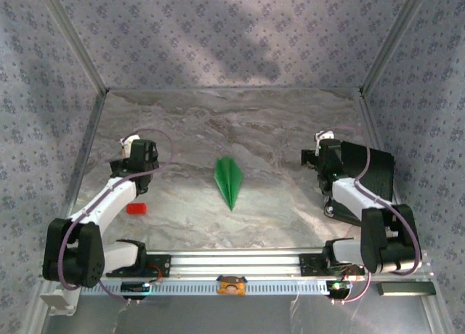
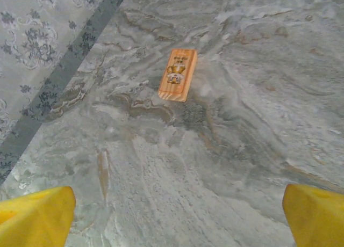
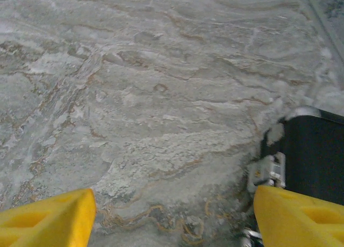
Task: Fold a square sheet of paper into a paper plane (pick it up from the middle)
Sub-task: Reset both arms
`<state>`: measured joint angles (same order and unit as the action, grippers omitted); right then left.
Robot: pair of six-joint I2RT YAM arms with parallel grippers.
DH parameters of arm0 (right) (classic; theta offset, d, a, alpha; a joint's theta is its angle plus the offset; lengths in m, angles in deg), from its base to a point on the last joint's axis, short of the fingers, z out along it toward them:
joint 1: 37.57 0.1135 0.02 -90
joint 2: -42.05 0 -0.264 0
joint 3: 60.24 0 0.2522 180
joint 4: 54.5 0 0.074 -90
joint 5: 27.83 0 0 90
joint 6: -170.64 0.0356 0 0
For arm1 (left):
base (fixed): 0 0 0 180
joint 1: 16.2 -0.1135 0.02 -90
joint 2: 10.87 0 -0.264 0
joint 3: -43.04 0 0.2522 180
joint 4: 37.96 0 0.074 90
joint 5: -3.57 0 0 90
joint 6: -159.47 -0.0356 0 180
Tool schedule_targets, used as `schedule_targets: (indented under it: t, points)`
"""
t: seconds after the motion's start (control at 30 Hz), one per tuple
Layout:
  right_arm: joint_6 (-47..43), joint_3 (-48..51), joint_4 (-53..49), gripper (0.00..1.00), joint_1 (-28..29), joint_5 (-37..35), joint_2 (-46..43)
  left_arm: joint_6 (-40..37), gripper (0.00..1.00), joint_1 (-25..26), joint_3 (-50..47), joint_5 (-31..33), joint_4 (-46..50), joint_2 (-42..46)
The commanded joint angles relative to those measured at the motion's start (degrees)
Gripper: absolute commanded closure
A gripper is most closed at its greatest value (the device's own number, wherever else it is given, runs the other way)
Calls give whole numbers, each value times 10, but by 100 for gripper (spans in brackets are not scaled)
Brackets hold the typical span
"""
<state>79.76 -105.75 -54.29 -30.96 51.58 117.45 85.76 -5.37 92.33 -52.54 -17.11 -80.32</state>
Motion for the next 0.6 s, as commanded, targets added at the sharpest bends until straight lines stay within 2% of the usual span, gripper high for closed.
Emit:
schedule_targets:
  t: [0.0,0.1,0.2,0.3,0.47,0.57]
  points:
    - [-67,1,85,22,-1,46,13,-70,0,-14,-35,-32,-170,-21]
    - [-93,59,196,21,-9,58,14,-88,0,-18,-50,-48,-241,-59]
    - [-89,92,237,21,-25,104,14,-109,0,-19,-66,-80,-317,-96]
    - [-96,121,294,21,-29,128,36,-135,0,-18,-68,-107,-337,-104]
    - [-102,117,289,20,-28,137,39,-174,0,-30,-101,-132,-415,-98]
    - [-95,107,276,10,-32,131,44,-172,0,-49,-110,-164,-466,-114]
